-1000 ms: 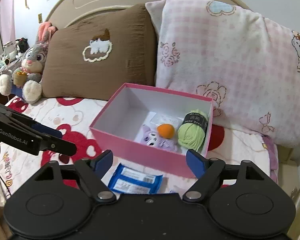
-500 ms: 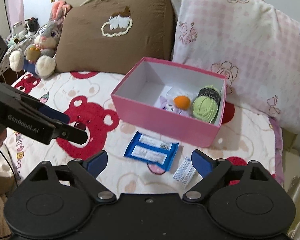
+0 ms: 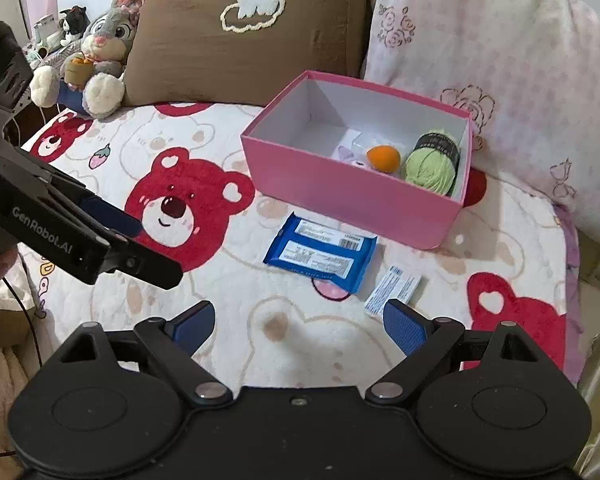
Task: Organize objects
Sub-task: 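Withdraw the left tool from the box toward the blue wipes, then move the left tool down to the blue wipes pack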
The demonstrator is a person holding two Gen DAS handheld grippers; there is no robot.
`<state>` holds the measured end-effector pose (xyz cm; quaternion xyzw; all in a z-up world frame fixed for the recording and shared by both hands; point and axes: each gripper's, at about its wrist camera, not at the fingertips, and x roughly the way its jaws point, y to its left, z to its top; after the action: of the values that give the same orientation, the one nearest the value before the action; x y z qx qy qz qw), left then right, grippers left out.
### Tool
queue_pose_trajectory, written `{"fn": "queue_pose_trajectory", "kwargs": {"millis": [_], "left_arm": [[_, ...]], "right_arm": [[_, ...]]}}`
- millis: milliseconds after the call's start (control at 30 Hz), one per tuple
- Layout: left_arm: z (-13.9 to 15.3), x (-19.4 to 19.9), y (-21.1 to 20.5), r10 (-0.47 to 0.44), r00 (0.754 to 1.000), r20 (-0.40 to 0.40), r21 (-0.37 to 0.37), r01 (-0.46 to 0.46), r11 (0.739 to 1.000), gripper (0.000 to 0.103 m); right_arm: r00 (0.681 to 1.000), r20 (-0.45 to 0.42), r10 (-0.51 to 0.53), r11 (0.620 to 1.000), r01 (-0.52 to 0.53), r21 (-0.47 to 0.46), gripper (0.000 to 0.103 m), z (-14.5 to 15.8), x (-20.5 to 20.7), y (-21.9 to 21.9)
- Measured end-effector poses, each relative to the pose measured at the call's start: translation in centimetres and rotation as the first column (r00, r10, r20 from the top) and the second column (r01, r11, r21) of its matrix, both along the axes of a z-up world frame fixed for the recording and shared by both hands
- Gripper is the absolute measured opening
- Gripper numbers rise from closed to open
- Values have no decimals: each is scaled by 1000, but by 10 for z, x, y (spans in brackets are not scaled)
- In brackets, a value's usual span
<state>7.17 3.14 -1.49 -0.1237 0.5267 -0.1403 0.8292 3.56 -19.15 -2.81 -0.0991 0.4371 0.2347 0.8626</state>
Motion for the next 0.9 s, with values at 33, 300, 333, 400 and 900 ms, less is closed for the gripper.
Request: {"fn": "queue_pose_trajectory", "kwargs": {"millis": [33, 300, 333, 400, 900], "left_arm": [[-3, 0, 1, 8, 1000, -2, -6, -8, 1000, 95], [-29, 6, 11, 64, 998, 31, -15, -63, 998, 98], [-32, 8, 12, 69, 997, 41, -9, -69, 998, 98], [-42, 12, 16, 102, 993, 63, -4, -102, 995, 98], [-93, 45, 22, 95, 973, 211, -14, -94, 995, 98]], "right_arm": [[1000, -6, 2, 1000, -2, 4, 93, -2, 0, 0], [999, 37, 31, 999, -31, 10, 93, -27, 0, 5], [998, 53, 30, 999, -31, 10, 93, -31, 1, 6], [996, 81, 28, 1000, -28, -1, 93, -39, 3, 9], [978, 204, 35, 999, -29, -34, 93, -71, 46, 5]]}}
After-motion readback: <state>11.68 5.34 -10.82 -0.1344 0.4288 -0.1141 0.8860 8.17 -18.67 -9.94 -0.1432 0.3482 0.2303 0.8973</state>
